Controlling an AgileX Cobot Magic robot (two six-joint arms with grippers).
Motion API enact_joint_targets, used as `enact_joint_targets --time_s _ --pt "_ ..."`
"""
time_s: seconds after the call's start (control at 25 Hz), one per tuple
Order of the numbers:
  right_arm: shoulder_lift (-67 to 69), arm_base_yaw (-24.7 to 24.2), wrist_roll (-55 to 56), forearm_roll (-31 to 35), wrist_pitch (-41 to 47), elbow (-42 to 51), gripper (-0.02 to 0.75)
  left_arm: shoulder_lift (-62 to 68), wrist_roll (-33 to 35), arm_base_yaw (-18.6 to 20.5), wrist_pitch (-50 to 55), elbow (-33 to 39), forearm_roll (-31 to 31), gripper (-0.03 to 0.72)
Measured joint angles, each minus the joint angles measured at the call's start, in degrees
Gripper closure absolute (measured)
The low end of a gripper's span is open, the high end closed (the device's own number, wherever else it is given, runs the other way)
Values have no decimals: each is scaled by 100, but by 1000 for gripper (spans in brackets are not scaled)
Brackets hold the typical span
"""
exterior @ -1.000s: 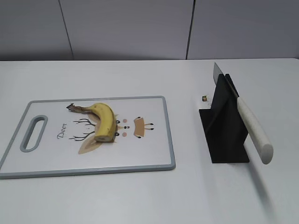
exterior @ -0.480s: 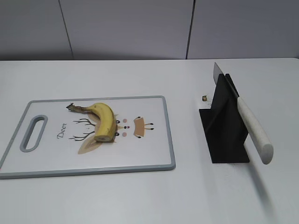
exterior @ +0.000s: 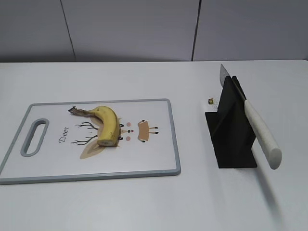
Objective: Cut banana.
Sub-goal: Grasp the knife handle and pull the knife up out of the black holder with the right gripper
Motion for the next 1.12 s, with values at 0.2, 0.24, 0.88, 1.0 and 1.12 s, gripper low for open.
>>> enact_joint_targets --time_s 0.2,0.24,0.88,1.0,1.12 --pt "0 0 -5 70 0 0 306 0 0 0 0 0 0 111" --pt "0 0 -5 110 -6 0 306 0 0 0 0 0 0 111" --pt "2636 0 -5 327 421 -1172 108 0 0 0 0 0 0 112" --pt "3354 0 -5 416 727 -1500 119 0 0 0 0 0 0 112" --pt "3932 100 48 488 873 -1797 139 0 0 0 0 0 0 112"
